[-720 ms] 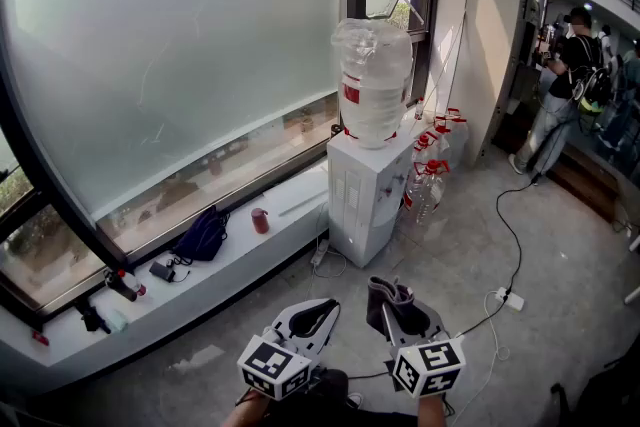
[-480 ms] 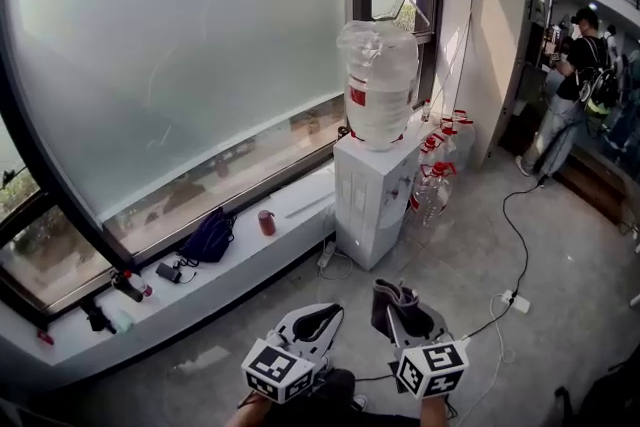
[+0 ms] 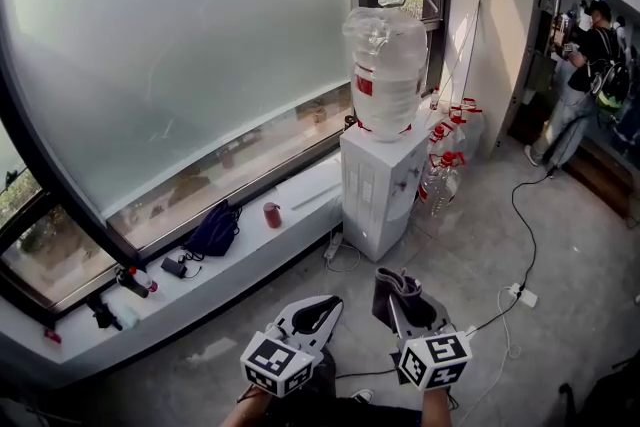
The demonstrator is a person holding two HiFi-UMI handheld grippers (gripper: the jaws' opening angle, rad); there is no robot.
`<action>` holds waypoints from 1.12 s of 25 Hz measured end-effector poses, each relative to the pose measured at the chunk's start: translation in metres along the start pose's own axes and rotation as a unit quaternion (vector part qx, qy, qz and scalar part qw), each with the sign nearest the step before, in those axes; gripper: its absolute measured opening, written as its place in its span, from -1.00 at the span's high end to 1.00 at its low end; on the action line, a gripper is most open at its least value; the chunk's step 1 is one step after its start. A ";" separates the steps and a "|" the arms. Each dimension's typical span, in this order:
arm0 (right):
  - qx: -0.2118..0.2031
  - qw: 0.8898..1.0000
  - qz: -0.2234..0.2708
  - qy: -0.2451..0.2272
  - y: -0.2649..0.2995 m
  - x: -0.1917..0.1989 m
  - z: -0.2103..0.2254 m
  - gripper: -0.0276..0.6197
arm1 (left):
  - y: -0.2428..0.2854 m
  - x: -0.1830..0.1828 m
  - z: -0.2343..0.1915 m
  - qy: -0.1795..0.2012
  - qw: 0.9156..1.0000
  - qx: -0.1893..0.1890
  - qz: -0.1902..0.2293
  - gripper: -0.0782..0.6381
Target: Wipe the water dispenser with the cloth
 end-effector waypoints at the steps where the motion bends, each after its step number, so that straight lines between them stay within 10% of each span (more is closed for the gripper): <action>1: 0.002 1.000 -0.002 -0.001 0.006 -0.001 0.003 0.59 | 0.004 0.000 -0.005 -0.001 1.000 0.001 0.001 0.69; 28: 0.118 0.992 -0.038 0.012 0.311 -0.055 -0.010 0.59 | 0.115 -0.036 -0.326 -0.013 0.996 0.093 -0.002 0.69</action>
Point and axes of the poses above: the fingertips, and each gripper's own axes: y forward along the fingers, z to its right, x out of its underside, the point moved 8 cm from there along -y, backward along the fingers, and after that the axes turned 2 degrees about z, right-handed, at the moved point
